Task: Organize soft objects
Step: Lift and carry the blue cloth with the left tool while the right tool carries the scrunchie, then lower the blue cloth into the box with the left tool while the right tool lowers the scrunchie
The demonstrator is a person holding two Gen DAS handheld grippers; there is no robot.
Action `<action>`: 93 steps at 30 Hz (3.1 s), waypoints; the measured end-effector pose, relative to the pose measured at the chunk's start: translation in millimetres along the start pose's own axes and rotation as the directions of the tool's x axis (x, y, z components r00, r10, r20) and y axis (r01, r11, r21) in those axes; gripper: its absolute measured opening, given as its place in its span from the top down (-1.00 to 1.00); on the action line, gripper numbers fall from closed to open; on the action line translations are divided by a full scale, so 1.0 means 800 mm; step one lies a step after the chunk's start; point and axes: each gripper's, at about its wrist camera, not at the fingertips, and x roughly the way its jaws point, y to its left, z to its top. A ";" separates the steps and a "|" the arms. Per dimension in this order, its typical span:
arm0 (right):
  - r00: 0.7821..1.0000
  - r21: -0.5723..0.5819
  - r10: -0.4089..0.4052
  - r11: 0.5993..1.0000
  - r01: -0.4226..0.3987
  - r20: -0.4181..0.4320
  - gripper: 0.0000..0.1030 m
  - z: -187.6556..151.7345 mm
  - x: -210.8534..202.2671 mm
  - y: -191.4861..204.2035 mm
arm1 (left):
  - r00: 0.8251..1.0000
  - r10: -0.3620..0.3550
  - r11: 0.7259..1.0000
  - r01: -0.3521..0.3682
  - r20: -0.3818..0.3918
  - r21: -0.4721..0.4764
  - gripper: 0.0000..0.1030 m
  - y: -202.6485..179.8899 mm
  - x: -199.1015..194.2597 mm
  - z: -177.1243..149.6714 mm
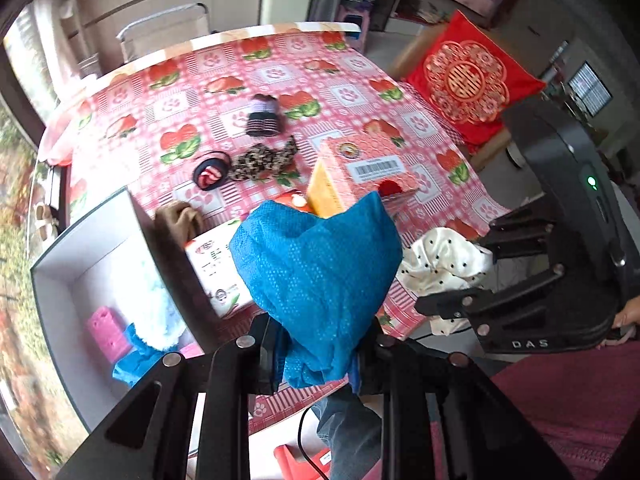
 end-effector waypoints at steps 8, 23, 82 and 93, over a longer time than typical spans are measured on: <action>1.000 -0.127 0.010 0.992 -0.012 -0.016 0.44 0.045 -0.001 0.048 | 0.996 0.079 0.983 -0.073 0.029 -0.166 0.50 0.060 -0.011 -0.027; 0.999 -0.273 0.046 0.961 -0.048 -0.015 0.44 0.104 0.005 0.132 | 0.990 0.138 0.930 -0.119 0.028 -0.348 0.49 0.122 -0.022 -0.071; 0.995 -0.426 0.035 0.902 -0.071 -0.091 0.44 0.168 0.082 0.239 | 0.960 0.239 0.738 -0.277 -0.145 -0.616 0.45 0.211 -0.002 -0.160; 0.995 -0.430 0.039 0.900 -0.075 -0.091 0.44 0.171 0.087 0.247 | 0.956 0.253 0.743 -0.288 -0.145 -0.604 0.18 0.209 0.000 -0.158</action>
